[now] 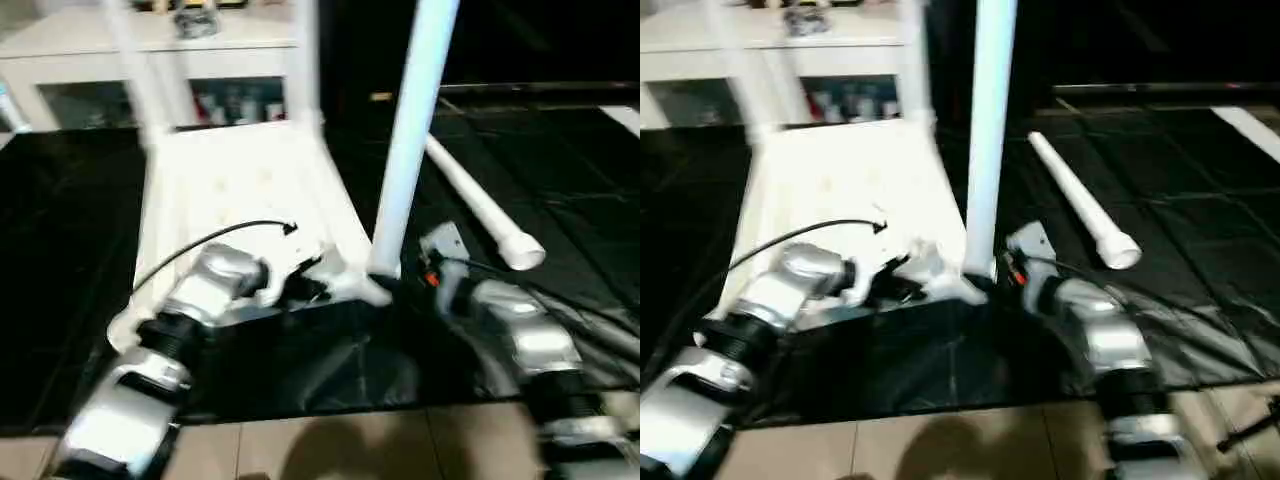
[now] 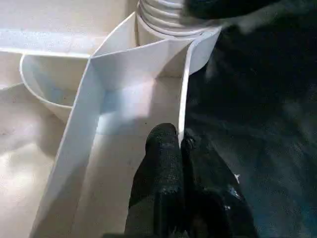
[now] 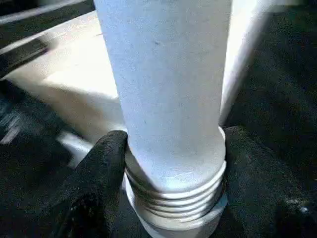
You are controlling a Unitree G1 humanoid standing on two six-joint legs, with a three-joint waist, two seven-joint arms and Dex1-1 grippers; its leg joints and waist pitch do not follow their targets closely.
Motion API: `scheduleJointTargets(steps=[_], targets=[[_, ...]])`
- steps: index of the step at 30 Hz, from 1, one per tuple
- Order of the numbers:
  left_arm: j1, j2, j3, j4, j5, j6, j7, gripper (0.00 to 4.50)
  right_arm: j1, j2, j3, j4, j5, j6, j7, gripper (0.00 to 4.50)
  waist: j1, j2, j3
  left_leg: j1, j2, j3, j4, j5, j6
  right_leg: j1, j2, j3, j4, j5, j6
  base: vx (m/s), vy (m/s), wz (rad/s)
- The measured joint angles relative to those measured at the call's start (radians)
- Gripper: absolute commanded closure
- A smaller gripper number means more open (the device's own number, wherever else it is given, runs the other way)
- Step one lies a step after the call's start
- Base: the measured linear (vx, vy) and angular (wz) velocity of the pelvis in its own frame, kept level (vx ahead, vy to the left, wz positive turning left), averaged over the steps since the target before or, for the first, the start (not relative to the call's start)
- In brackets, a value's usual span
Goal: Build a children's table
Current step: Rotate leg to tighten
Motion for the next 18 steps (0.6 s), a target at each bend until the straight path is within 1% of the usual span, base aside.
scheduleJointTargets(steps=[2, 3, 4, 5, 7, 9, 11, 12, 13, 15, 18], targets=[[0.0, -0.035, 0.018, -0.022, 0.001, 0.055, 0.069, 4.5, -0.017, 0.039, -0.021, 0.003, -0.026, 0.005, -0.095, 1.84, -0.008, 0.001, 0.0, -0.002, 0.0, 0.0, -0.001, 0.0, 0.0, -0.002, 0.0, 0.0, 0.0, 0.0, 0.0, 0.0, 0.0, 0.0], [0.0, -0.042, 0.02, -0.028, 0.001, 0.066, 0.081, 4.5, -0.021, 0.041, -0.021, 0.003, -0.029, 0.005, -0.111, 1.84, -0.01, 0.001, 0.0, -0.003, 0.0, 0.0, -0.002, 0.0, 0.0, -0.003, 0.0, 0.0, 0.0, 0.0, 0.0, 0.0, 0.0, 0.0], [0.001, -0.047, 0.021, -0.035, 0.001, 0.076, 0.089, 4.5, -0.023, 0.042, -0.022, 0.003, -0.03, 0.005, -0.119, 1.14, -0.01, 0.001, 0.0, -0.004, 0.0, 0.0, -0.003, 0.0, 0.0, -0.004, 0.0, 0.0, -0.001, 0.0, 0.0, 0.0, 0.0, 0.0], [0.001, -0.048, 0.021, -0.041, 0.002, 0.081, 0.092, 4.5, -0.025, 0.042, -0.022, 0.003, -0.032, 0.005, -0.122, 1.14, -0.01, 0.001, 0.0, -0.005, 0.0, 0.0, -0.004, 0.0, 0.0, -0.005, 0.0, 0.0, -0.001, -0.001, 0.0, 0.0, 0.0, 0.0], [0.007, -0.047, 0.018, -0.058, 0.008, 0.082, 0.097, 4.5, -0.026, 0.049, -0.022, -0.001, -0.032, 0.001, -0.123, 1.08, -0.012, 0.001, 0.0, -0.011, 0.0, 0.0, -0.004, -0.001, 0.001, -0.007, 0.0, 0.0, 0.0, -0.001, -0.002, 0.0, 0.0, 0.0], [0.011, -0.042, 0.005, -0.072, 0.02, 0.073, 0.096, 4.5, -0.024, 0.05, -0.021, -0.001, -0.032, -0.007, -0.122, 0.78, -0.013, 0.001, 0.0, -0.012, 0.0, 0.0, -0.004, 0.002, 0.006, -0.008, 0.0, -0.001, 0.0, 0.0, -0.004, 0.0, 0.0, 0.0], [0.018, -0.034, -0.002, -0.08, 0.02, 0.061, 0.092, 4.5, -0.013, 0.05, -0.017, -0.012, -0.032, -0.013, -0.112, 0.57, -0.013, 0.001, 0.0, -0.011, 0.0, 0.0, -0.004, 0.002, 0.006, -0.008, 0.0, -0.001, -0.001, 0.0, -0.004, 0.0, 0.0, 0.0], [0.024, -0.028, -0.005, -0.091, 0.02, 0.061, 0.088, 4.5, -0.006, 0.049, -0.015, -0.022, -0.034, -0.014, -0.104, 0.57, -0.013, 0.002, 0.0, -0.011, 0.0, 0.0, -0.004, 0.002, 0.006, -0.008, 0.0, -0.001, -0.001, 0.0, -0.004, 0.0, 0.0, 0.0], [0.03, -0.021, -0.009, -0.103, 0.02, 0.061, 0.084, 4.5, 0.0, 0.049, -0.014, -0.029, -0.034, -0.015, -0.094, 0.46, -0.013, 0.002, 0.0, -0.011, 0.0, 0.0, -0.004, 0.002, 0.006, -0.008, 0.0, -0.001, -0.001, 0.0, -0.004, 0.0, 0.0, 0.0], [0.041, -0.007, -0.012, -0.123, 0.017, 0.061, 0.064, 4.5, 0.006, 0.012, 0.013, -0.033, -0.038, -0.033, -0.047, 0.24, -0.013, 0.003, 0.0, -0.011, 0.0, 0.0, -0.004, 0.001, 0.004, -0.008, 0.0, -0.001, -0.001, 0.0, -0.004, 0.0, 0.0, 0.0], [0.052, 0.026, -0.021, -0.141, 0.018, 0.044, 0.023, 4.5, 0.008, -0.034, 0.034, -0.034, -0.037, -0.045, 0.038, 0.12, -0.012, 0.003, 0.0, -0.011, 0.0, 0.0, -0.004, -0.001, 0.001, -0.009, 0.0, -0.001, -0.001, 0.0, -0.004, 0.0, 0.0, 0.0]])
